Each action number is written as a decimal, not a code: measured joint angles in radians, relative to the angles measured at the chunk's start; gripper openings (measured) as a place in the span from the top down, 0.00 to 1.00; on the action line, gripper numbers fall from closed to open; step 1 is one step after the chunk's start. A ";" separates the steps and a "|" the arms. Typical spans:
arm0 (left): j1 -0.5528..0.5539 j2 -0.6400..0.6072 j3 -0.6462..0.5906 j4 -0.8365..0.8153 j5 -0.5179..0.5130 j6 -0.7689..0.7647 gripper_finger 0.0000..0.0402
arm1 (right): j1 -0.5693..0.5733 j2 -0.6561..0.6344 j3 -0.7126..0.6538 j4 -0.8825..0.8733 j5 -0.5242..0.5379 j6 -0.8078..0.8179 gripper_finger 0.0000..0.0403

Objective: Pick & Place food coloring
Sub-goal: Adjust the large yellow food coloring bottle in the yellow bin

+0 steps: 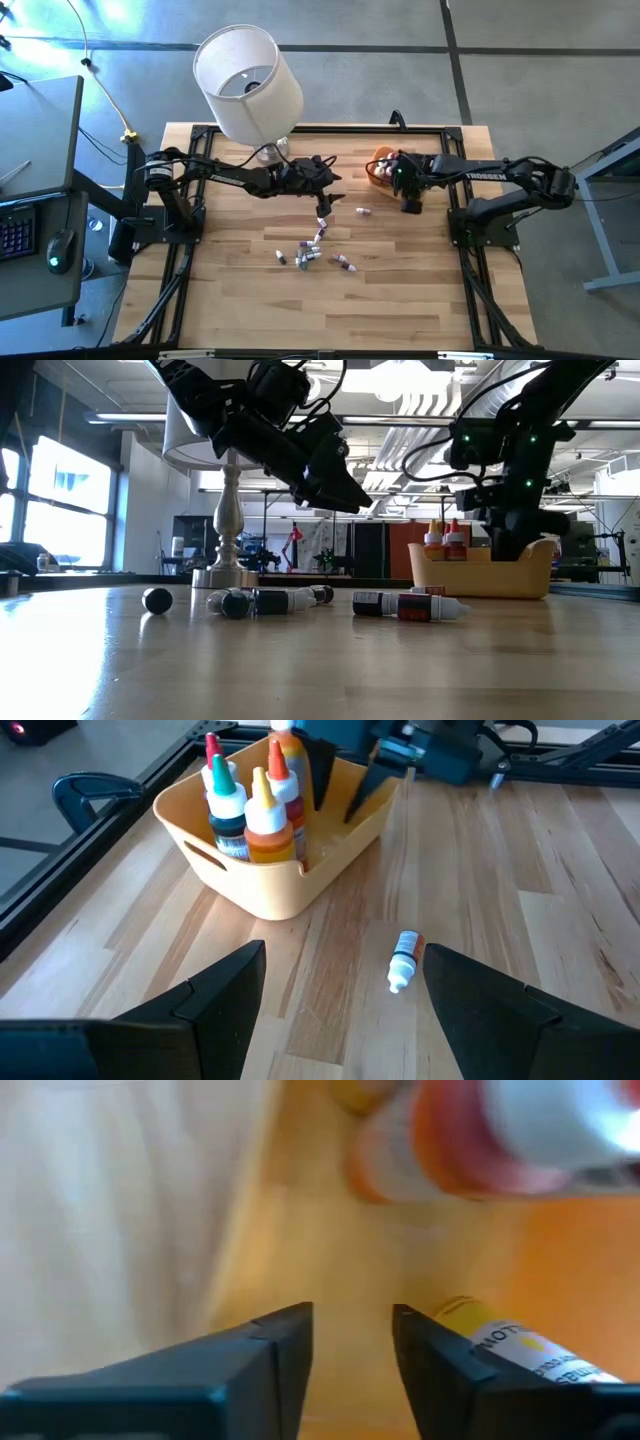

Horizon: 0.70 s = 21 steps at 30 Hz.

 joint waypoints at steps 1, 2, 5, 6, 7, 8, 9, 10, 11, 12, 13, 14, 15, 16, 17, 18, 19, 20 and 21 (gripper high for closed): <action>0.000 0.000 0.000 0.000 0.000 0.000 0.33 | 0.000 0.000 0.000 -0.005 -0.026 -0.012 0.65; 0.000 0.000 0.000 0.000 0.000 0.000 0.33 | 0.000 0.000 0.000 -0.009 -0.045 -0.017 0.63; 0.000 0.000 0.000 -0.001 0.000 0.000 0.33 | 0.000 0.000 0.000 -0.023 -0.061 -0.046 0.61; 0.000 0.000 0.000 0.000 0.000 0.000 0.33 | 0.000 0.000 0.000 -0.028 -0.058 -0.062 0.61; 0.000 0.000 0.000 0.002 0.000 0.000 0.33 | 0.000 0.000 0.000 -0.029 -0.050 -0.077 0.61; 0.000 0.000 0.000 0.005 0.000 0.000 0.33 | 0.000 0.000 0.000 -0.026 -0.043 -0.096 0.62; 0.000 0.000 0.000 0.010 0.000 0.000 0.33 | 0.001 0.000 0.000 -0.023 -0.044 -0.119 0.64; 0.000 0.000 0.000 0.016 0.000 0.000 0.33 | 0.003 0.000 0.000 -0.022 -0.046 -0.145 0.65; 0.000 0.000 0.000 0.021 0.000 0.001 0.33 | 0.007 0.000 0.000 -0.020 -0.047 -0.170 0.67; 0.000 0.000 0.000 0.025 0.000 0.002 0.33 | 0.011 0.000 0.000 -0.017 -0.041 -0.200 0.68; 0.000 0.000 0.000 0.029 0.000 0.004 0.33 | 0.017 0.000 0.000 -0.012 -0.022 -0.226 0.69; 0.000 0.000 0.000 0.036 0.000 0.006 0.33 | 0.024 -0.001 0.000 -0.010 0.005 -0.245 0.71; 0.000 0.000 0.000 0.045 -0.002 0.010 0.33 | 0.032 -0.004 0.000 -0.011 0.036 -0.254 0.72; 0.000 0.000 0.000 0.053 -0.007 0.019 0.33 | 0.041 -0.007 0.000 -0.016 0.070 -0.261 0.74; 0.000 0.000 0.000 0.063 -0.016 0.030 0.33 | 0.049 -0.013 0.003 -0.033 0.098 -0.272 0.75; 0.000 0.000 0.000 0.075 -0.027 0.045 0.33 | 0.056 -0.019 0.009 -0.060 0.116 -0.284 0.77; 0.000 0.000 0.000 0.091 -0.034 0.061 0.33 | 0.065 -0.027 0.016 -0.086 0.127 -0.294 0.79; 0.000 0.000 0.000 0.111 -0.040 0.078 0.33 | 0.073 -0.036 0.021 -0.107 0.132 -0.305 0.81; 0.000 0.000 0.000 0.130 -0.046 0.089 0.33 | 0.084 -0.046 0.022 -0.116 0.135 -0.311 0.82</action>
